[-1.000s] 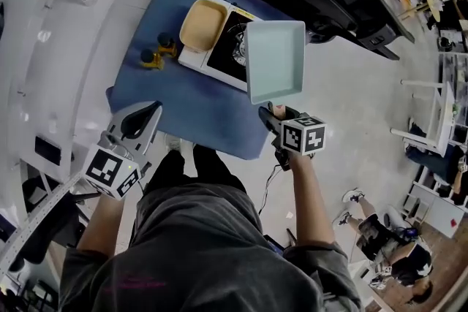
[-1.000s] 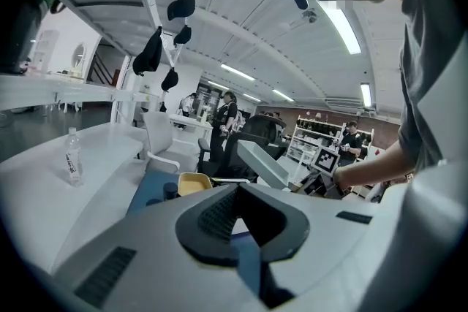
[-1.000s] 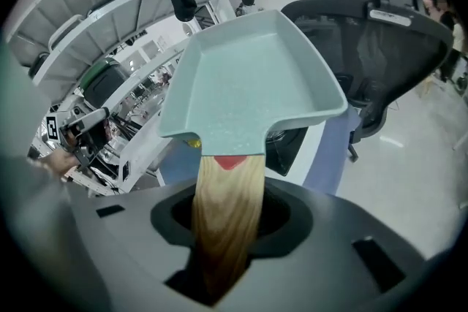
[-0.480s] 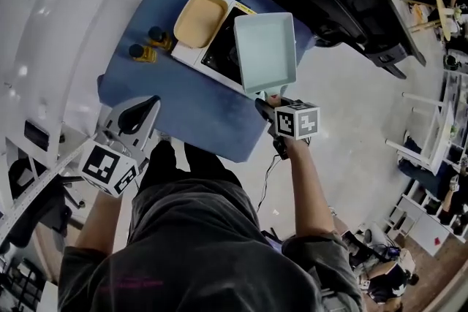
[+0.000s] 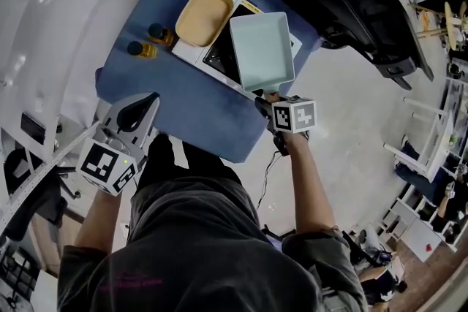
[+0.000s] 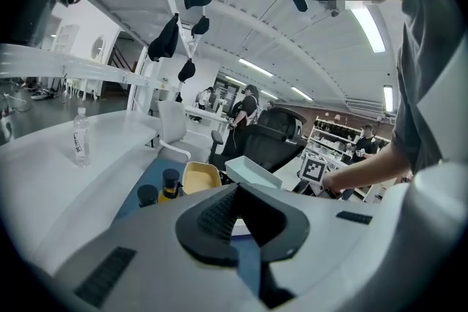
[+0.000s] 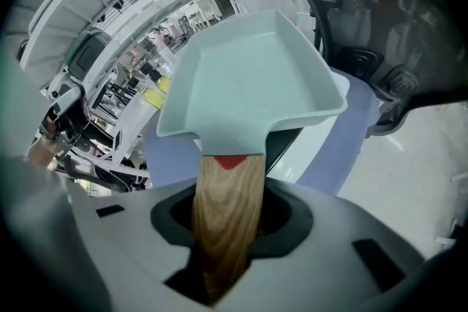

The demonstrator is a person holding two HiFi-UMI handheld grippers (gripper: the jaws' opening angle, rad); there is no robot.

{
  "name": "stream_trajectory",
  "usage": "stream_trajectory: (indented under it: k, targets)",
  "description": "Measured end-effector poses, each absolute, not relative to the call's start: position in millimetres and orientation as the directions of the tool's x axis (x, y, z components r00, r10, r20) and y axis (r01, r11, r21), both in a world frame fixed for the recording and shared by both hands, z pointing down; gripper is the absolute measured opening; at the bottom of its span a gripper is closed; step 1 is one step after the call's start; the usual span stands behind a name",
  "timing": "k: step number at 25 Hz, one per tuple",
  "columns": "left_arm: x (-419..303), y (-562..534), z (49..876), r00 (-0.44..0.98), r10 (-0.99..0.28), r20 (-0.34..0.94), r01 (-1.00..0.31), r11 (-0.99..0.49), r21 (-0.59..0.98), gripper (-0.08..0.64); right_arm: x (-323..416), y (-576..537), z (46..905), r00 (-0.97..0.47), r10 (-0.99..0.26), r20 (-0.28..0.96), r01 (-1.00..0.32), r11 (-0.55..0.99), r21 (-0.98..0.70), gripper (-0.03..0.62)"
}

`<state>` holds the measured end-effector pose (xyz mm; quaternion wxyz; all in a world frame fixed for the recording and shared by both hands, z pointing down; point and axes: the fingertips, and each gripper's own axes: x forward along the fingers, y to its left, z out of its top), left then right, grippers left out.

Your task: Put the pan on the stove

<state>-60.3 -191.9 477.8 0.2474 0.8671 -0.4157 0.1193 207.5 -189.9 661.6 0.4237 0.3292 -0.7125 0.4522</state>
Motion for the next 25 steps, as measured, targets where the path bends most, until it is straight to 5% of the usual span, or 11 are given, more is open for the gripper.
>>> stream_trajectory:
  k: [25]
  targets:
    - [-57,-203,494,0.635,-0.641,0.43,-0.772,-0.522,0.362,0.002,203,-196,689,-0.379,-0.037,0.925,-0.865,0.371,-0.339,0.137]
